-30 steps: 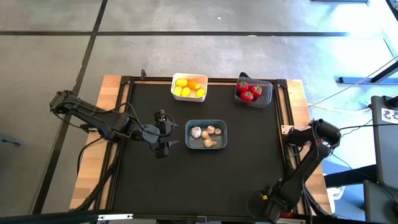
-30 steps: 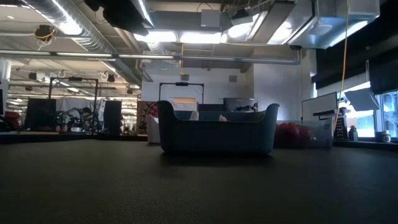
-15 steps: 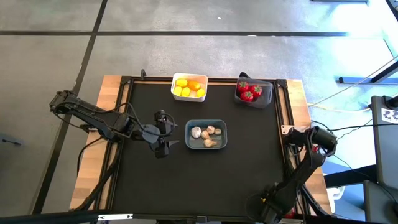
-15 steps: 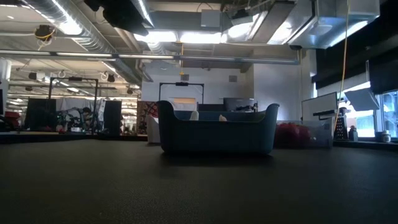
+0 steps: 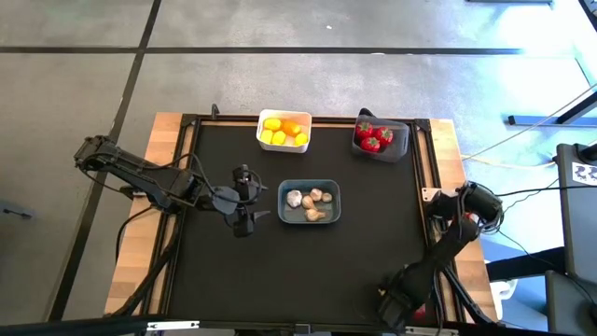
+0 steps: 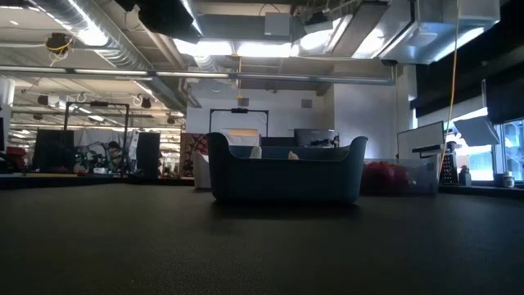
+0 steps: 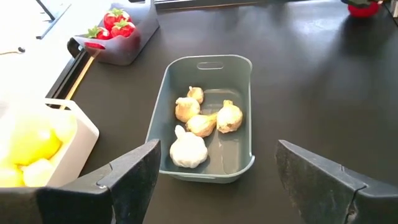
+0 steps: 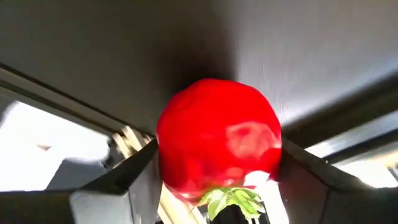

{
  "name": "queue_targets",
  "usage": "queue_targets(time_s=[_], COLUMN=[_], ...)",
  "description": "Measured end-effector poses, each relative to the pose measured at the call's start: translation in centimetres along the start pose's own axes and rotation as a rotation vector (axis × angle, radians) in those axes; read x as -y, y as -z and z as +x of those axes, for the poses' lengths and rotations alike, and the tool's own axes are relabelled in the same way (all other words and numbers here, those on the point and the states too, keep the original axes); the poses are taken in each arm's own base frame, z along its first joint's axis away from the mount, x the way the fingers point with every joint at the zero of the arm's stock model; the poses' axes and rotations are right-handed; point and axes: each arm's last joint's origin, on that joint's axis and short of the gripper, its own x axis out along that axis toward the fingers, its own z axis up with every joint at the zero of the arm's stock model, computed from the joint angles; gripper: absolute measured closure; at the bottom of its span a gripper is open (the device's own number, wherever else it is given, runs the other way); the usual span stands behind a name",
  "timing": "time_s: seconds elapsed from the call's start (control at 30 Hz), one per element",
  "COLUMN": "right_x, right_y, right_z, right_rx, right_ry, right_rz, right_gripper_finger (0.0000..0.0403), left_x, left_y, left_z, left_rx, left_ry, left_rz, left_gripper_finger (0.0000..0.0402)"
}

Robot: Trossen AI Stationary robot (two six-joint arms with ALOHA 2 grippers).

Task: Sort produce into baskets
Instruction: Put the red tomato into the black bin

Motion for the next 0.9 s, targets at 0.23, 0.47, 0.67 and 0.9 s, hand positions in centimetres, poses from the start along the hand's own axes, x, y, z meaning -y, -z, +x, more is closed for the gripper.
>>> queue_targets(time_s=[0.23, 0.47, 0.67, 0.9], right_x=[0.8, 3.2, 5.8, 8.6], right_y=[-1.4, -2.0, -1.6, -0.9], right_z=[-2.7, -5.3, -7.7, -10.4], right_rx=[0.219, 0.347, 0.481, 0.693], right_ry=[-0.037, 0.05, 0.16, 0.205], right_rz=[-0.055, -0.063, -0.046, -0.039], right_gripper_finger=[0.0156, 0.0155, 0.0155, 0.0154], left_x=[0.0, 0.0, 0.0, 0.0], left_y=[0.0, 0.1, 0.1, 0.1], left_z=[0.0, 0.0, 0.0, 0.0], left_rx=[-0.004, -0.009, -0.009, -0.01], left_ry=[-0.001, -0.002, -0.002, -0.002], left_rz=[-0.038, -0.123, -0.126, -0.125], left_gripper_finger=[0.0091, 0.0091, 0.0091, 0.0091])
